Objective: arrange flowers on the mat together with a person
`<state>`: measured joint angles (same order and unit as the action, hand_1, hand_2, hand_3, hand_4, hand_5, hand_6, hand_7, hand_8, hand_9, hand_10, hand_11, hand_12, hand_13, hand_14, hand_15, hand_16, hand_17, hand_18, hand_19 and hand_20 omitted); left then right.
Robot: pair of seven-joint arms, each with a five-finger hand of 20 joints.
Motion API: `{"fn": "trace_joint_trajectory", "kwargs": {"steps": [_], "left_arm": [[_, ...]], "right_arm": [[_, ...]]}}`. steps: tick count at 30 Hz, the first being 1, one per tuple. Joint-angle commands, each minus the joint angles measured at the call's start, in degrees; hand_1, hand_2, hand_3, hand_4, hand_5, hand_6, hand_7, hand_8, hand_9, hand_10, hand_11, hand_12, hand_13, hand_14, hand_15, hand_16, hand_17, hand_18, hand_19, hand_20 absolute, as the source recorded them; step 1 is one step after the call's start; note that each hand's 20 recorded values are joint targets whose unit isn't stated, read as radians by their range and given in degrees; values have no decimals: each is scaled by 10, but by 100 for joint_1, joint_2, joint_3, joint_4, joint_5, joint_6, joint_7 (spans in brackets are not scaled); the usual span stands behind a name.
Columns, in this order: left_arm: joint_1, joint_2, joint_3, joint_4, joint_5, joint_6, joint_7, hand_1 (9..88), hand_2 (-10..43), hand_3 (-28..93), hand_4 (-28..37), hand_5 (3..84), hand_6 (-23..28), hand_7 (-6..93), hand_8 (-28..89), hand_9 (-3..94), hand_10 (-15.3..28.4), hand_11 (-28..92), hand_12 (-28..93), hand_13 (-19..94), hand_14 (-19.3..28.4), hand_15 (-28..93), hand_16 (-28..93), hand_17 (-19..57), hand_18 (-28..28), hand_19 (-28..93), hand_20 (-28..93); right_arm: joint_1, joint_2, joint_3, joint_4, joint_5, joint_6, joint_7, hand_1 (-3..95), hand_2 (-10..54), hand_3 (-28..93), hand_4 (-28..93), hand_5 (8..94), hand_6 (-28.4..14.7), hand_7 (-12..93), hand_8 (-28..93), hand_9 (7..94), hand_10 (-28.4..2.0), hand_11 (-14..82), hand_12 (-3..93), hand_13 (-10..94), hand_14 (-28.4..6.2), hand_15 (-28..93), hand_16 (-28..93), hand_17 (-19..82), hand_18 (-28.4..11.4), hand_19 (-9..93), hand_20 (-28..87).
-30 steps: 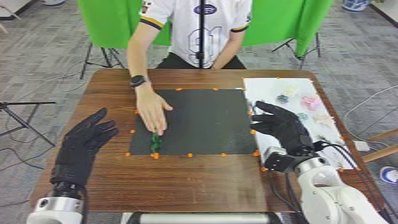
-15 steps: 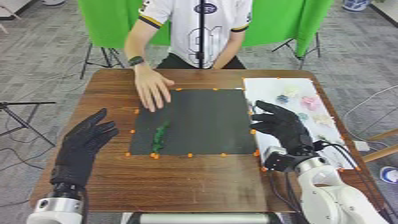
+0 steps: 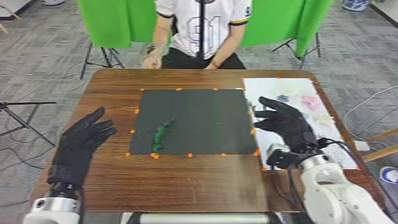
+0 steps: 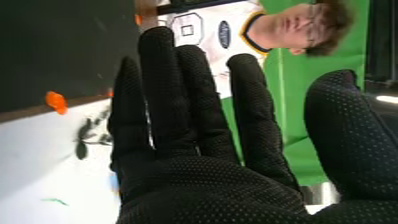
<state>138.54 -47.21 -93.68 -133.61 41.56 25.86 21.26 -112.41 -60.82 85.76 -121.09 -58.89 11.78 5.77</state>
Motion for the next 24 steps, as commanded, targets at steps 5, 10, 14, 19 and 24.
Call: {"fn": "trace_joint_trajectory", "kwargs": {"steps": [5,10,14,19,24], "left_arm": [[110,12,-77,-41,5,19,-71,226,64,792,-283,359,82,152,-105,341,201,300,91,227,261,542,-117,-96,221,521,81],[192,42,-146,-52,-13,34,-17,226,64,792,-283,359,82,152,-105,341,201,301,91,227,261,542,-117,-97,221,522,81],[263,73,-141,-74,-24,67,39,225,64,792,-283,360,83,153,-105,341,200,301,91,227,261,542,-118,-97,221,522,81],[248,73,-107,-74,-17,77,49,225,64,792,-283,359,83,151,-105,341,201,300,91,227,261,543,-117,-97,221,522,81],[284,33,-120,-85,-24,93,47,226,64,792,-283,359,83,152,-104,341,201,300,91,227,262,543,-118,-97,221,522,80]], "right_arm": [[-124,368,360,-813,-2963,1037,2482,275,45,745,-221,486,-18,145,-118,529,-195,194,137,525,-179,619,66,259,-224,739,95],[-411,533,604,-983,-4221,824,3433,300,18,723,-212,497,-29,134,-110,554,-205,196,140,571,-171,642,75,335,-218,863,-83],[-462,673,613,-924,-4989,581,4075,308,9,708,-208,507,-37,121,-102,567,-210,193,135,588,-171,640,75,374,-218,904,-158],[-574,829,509,-863,-5995,475,4722,312,8,691,-203,515,-41,116,-101,572,-216,187,136,599,-184,641,72,434,-200,931,-129],[-618,928,377,-720,-6968,21,5339,340,-10,665,-195,549,-32,116,-102,594,-216,184,136,637,-178,629,70,481,-186,932,-109]]}}
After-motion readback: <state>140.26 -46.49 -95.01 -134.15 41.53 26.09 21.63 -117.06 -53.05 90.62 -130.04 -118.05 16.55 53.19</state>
